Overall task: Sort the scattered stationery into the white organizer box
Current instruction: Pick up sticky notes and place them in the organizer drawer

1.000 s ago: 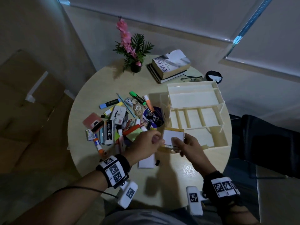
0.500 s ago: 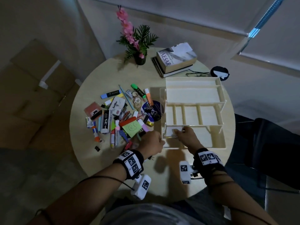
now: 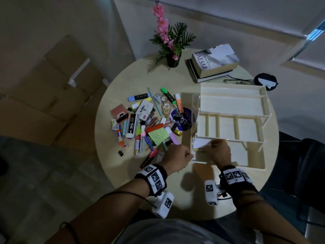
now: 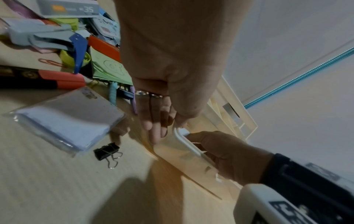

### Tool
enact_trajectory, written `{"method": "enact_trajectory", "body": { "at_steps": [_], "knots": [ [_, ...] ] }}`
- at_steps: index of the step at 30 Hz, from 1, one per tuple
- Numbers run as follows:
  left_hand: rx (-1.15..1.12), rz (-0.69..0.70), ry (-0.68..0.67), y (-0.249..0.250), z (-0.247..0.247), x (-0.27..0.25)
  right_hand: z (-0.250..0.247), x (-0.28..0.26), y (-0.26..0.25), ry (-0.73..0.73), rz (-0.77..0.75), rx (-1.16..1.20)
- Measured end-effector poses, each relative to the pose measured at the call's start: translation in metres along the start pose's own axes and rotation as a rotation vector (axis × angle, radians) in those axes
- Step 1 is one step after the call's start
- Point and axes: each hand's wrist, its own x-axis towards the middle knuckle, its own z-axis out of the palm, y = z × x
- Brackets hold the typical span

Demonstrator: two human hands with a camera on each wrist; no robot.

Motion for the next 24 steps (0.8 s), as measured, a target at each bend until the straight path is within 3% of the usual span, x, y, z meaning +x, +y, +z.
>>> {"method": "enact_trajectory", "body": {
  "at_steps": [5, 10, 13, 15, 20, 24],
  "knots": [
    [0.013, 0.102, -0.009, -0.014, -0.019, -0.015, 0.002, -0.002, -0.001, 0.025, 0.025, -0.005],
    [-0.108, 0.105, -0.015, -0.058, -0.053, -0.028, -0.007, -0.018, -0.005, -0.008, -0.081, -0.251],
    [-0.161, 0.124, 0.023, -0.088, -0.080, -0.032, -0.024, -0.049, -0.034, -0.032, -0.134, -0.492],
    [-0.161, 0.123, 0.086, -0.107, -0.099, -0.031, -0.025, -0.068, -0.065, -0.073, -0.220, -0.494],
    [-0.234, 0.083, 0.182, -0.144, -0.134, -0.026, 0.044, -0.076, -0.132, -0.131, -0.430, -0.336],
    [-0.262, 0.097, 0.248, -0.165, -0.154, -0.021, 0.110, -0.053, -0.137, -0.123, -0.335, -0.358]
  ]
}}
